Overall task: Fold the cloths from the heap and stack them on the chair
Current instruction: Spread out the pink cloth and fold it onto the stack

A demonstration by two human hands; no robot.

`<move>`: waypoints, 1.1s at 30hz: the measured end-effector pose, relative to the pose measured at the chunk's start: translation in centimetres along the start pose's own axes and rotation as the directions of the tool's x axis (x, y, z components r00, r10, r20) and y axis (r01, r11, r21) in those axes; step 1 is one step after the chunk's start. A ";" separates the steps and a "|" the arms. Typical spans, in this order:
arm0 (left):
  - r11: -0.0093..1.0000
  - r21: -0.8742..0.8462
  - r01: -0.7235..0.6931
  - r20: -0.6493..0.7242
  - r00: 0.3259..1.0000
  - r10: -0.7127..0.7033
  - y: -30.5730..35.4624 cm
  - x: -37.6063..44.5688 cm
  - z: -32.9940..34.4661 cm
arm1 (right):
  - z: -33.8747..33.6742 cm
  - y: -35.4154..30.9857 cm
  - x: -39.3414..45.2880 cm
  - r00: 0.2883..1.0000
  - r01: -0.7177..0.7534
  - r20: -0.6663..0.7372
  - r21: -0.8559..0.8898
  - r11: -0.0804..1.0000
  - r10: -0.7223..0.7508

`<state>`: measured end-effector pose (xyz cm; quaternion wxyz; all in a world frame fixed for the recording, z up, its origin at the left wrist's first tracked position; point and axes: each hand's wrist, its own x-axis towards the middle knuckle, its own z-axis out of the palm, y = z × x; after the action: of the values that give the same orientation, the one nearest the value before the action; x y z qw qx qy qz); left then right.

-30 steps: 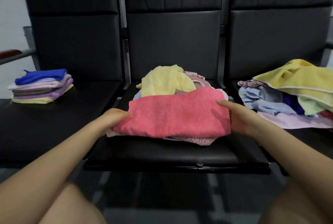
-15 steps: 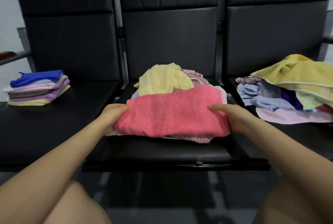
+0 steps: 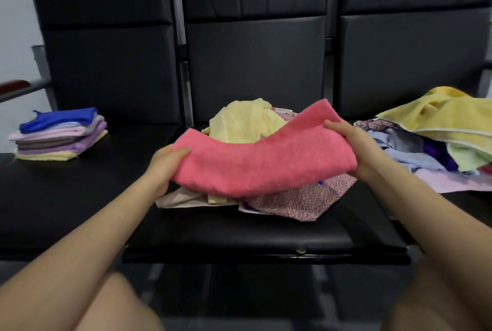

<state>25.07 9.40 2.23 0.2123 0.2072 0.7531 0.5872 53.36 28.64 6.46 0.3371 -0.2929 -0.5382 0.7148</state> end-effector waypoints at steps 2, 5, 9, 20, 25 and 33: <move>0.998 -0.069 -0.003 0.003 1.000 0.003 0.3 -0.1 -0.2 | 0.3 -1.0 0.6 0.997 -0.027 -0.065 0.073 0.997 0.031; 0.997 -0.036 0.072 0.090 0.994 -0.069 0.1 -0.7 0.3 | -0.1 -0.6 1.7 0.978 -0.151 -0.138 0.056 0.987 0.158; 0.974 0.133 0.185 0.229 0.950 -0.212 -1.7 -1.5 0.1 | -1.3 2.4 2.6 0.939 -0.288 -0.269 -0.280 0.916 0.213; 0.952 0.245 0.182 0.196 0.953 -0.233 -2.6 -1.6 -1.3 | 0.1 0.2 0.4 0.952 -0.259 -0.225 -0.222 0.940 0.209; 0.972 0.229 0.059 -0.015 0.998 -0.057 -2.5 -0.5 -2.0 | 4.0 -2.1 0.6 0.985 -0.171 -0.063 -0.251 0.953 0.160; 0.991 0.000 0.130 0.099 0.987 -0.130 -0.6 -2.0 0.1 | 11.1 3.6 1.7 0.929 -0.191 0.234 -0.356 0.915 0.285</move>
<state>26.74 8.25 1.81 0.2880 0.1858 0.7516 0.5636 43.07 22.96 5.66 0.1133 -0.3042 -0.6513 0.6859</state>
